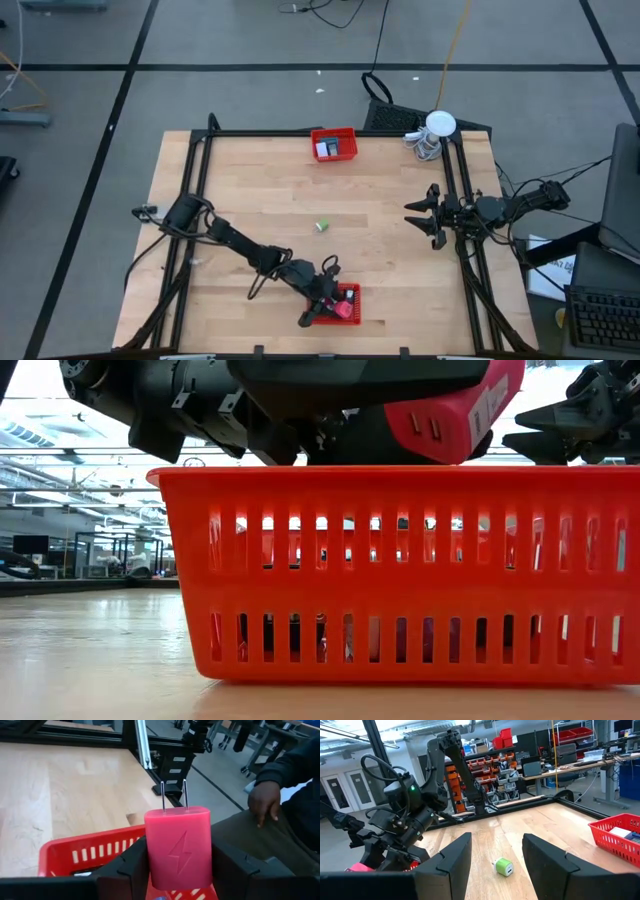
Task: Pick & Place Office items
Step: Put the pink charger adapter into the bottom orange bin, then put the green charger adapter into the bottom orange bin
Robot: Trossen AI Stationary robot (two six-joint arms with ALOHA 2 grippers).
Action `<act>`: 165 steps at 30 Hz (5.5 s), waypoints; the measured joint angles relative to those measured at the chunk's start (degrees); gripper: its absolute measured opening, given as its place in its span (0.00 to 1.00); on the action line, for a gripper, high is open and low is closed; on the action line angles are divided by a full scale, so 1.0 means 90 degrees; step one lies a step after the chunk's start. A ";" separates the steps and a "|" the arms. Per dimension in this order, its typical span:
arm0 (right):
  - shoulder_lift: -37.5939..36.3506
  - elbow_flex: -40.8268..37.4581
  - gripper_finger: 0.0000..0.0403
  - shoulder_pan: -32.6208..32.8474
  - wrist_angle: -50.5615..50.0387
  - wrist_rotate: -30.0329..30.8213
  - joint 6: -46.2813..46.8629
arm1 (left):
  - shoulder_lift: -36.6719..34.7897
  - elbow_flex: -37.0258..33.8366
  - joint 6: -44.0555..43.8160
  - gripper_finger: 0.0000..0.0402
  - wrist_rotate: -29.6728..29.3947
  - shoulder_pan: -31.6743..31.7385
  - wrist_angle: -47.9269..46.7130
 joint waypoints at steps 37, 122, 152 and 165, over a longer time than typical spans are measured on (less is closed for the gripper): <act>0.0002 0.0000 0.41 0.0000 -0.0001 0.0000 -0.0001 | -0.0042 -0.0001 -0.1076 0.61 0.0507 0.0413 -0.0020; 0.0005 0.0000 0.41 0.0000 0.0000 0.0000 0.0000 | -0.1513 0.0000 -0.1768 0.51 -0.3494 0.2755 -0.5639; 0.0005 0.0000 0.41 0.0000 0.0000 0.0000 -0.0002 | -0.1506 0.0000 -0.1478 0.30 -0.3500 0.2781 -0.6143; 0.0007 0.0000 0.41 0.0000 -0.0005 0.0000 0.0000 | -0.1063 -0.0010 -0.1629 0.29 -0.2155 0.2778 -0.5762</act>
